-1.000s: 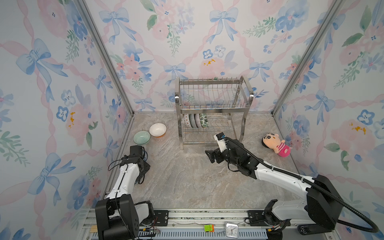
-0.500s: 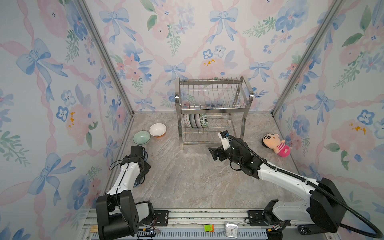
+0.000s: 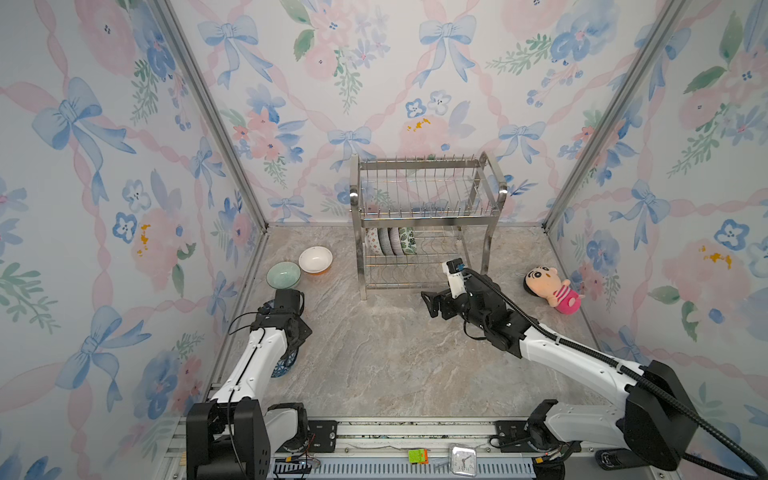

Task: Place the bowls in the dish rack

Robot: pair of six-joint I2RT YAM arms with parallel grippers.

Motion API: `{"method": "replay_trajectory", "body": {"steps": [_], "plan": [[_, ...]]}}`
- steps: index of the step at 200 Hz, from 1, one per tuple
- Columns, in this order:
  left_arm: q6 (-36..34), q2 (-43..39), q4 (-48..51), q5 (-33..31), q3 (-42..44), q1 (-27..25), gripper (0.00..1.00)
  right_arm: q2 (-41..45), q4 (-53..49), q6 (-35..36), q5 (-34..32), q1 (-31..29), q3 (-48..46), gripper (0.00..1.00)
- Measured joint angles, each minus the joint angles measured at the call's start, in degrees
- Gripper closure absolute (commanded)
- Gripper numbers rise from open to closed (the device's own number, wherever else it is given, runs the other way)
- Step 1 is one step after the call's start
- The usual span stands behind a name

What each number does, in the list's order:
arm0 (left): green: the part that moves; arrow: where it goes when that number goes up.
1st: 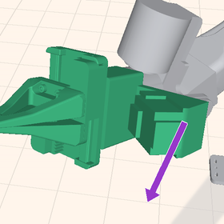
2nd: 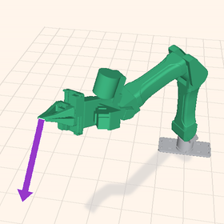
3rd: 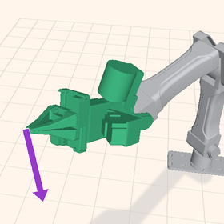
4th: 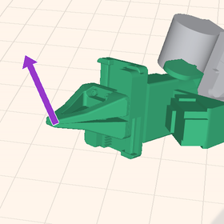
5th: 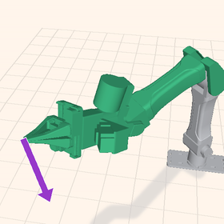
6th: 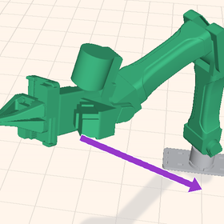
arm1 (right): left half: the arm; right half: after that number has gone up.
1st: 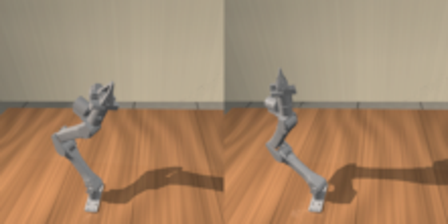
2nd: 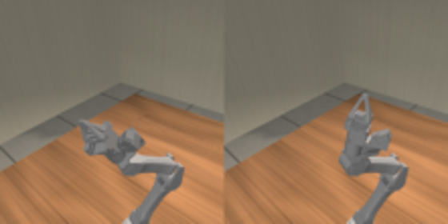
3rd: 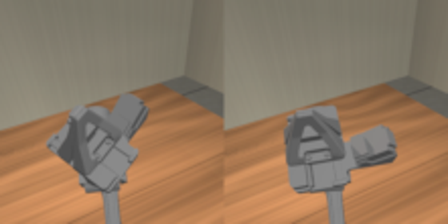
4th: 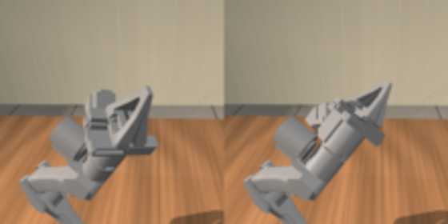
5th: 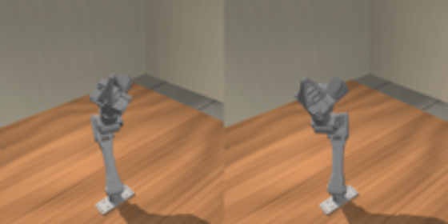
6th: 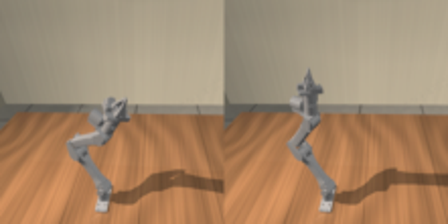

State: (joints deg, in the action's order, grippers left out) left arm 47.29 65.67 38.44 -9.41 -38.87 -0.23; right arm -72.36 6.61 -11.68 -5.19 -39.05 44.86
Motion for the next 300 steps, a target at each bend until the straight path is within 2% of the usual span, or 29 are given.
{"method": "replay_trajectory", "body": {"steps": [31, 69, 89, 117, 203, 233, 300], "plan": [[2.56, 2.73, 0.15, 1.9, -4.42, -12.9, 1.0, 1.53, -1.22, -0.96, -0.9, 0.7, 0.0, 0.04], [3.91, 13.22, -0.63, 0.79, -15.56, -29.11, 1.0, 3.48, -4.42, -3.56, -2.32, 4.92, -0.07, 0.04], [3.8, 19.37, -1.05, 0.17, -20.96, -35.95, 1.0, 5.6, -6.6, -4.76, -3.85, 7.28, -0.22, 0.04], [3.32, 27.19, -1.22, 0.02, -27.32, -42.66, 1.0, 8.31, -9.73, -5.53, -6.16, 9.77, -0.28, 0.04], [-0.26, 44.52, -1.11, 1.29, -44.54, -49.18, 1.0, 14.67, -16.55, -7.43, -7.98, 16.94, -1.31, 0.03], [-0.81, 46.47, -0.9, 2.12, -47.36, -49.4, 1.0, 15.54, -17.81, -7.43, -7.93, 17.33, -1.31, 0.03], [-2.49, 49.48, -1.05, 3.45, -51.32, -50.77, 0.88, 16.0, -19.32, -7.45, -7.69, 18.6, -1.4, 0.04]]}}
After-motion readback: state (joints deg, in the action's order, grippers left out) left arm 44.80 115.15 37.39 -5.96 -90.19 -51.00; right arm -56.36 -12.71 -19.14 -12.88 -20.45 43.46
